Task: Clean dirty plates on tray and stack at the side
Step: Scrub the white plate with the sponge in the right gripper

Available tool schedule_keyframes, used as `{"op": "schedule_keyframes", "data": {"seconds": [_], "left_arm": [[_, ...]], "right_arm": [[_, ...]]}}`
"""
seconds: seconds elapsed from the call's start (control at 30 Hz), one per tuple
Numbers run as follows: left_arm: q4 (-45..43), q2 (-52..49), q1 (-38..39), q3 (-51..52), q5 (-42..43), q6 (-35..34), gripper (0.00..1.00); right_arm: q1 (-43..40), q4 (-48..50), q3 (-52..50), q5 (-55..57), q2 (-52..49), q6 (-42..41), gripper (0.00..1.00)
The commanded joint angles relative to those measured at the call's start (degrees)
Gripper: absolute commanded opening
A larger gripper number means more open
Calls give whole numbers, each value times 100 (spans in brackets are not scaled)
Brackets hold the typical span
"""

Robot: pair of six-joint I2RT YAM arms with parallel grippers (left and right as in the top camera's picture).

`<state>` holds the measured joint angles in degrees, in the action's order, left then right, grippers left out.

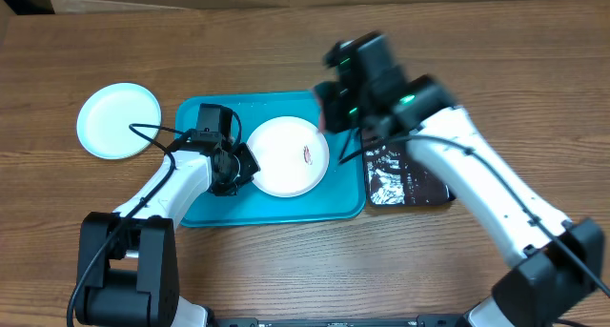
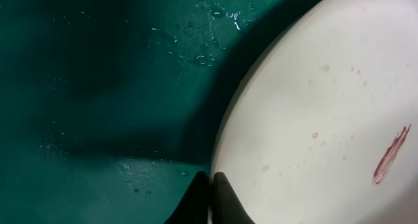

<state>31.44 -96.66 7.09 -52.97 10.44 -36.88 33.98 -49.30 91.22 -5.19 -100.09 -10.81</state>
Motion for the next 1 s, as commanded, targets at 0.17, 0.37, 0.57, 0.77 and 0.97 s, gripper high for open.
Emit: {"op": "schedule_keyframes", "data": {"seconds": [0.17,0.37,0.57,0.77,0.97], "left_arm": [[-17,-48,9,55,-57,72,4],[-20,-46,9,72,-57,72,4],[-17,-52,9,116,-57,72,4],[-20,-52,9,116,-57,70,5],[-17,-52,9,116,-57,72,5]], "right_arm": [[1152,66,66,2675,-800,57,4],[1327,304,66,2920,-1397,57,4],[1320,367,66,3121,-1781,52,4],[1270,374,55,3217,-2048,55,4],[1097,402,9,3130,-2332,33,4]]}}
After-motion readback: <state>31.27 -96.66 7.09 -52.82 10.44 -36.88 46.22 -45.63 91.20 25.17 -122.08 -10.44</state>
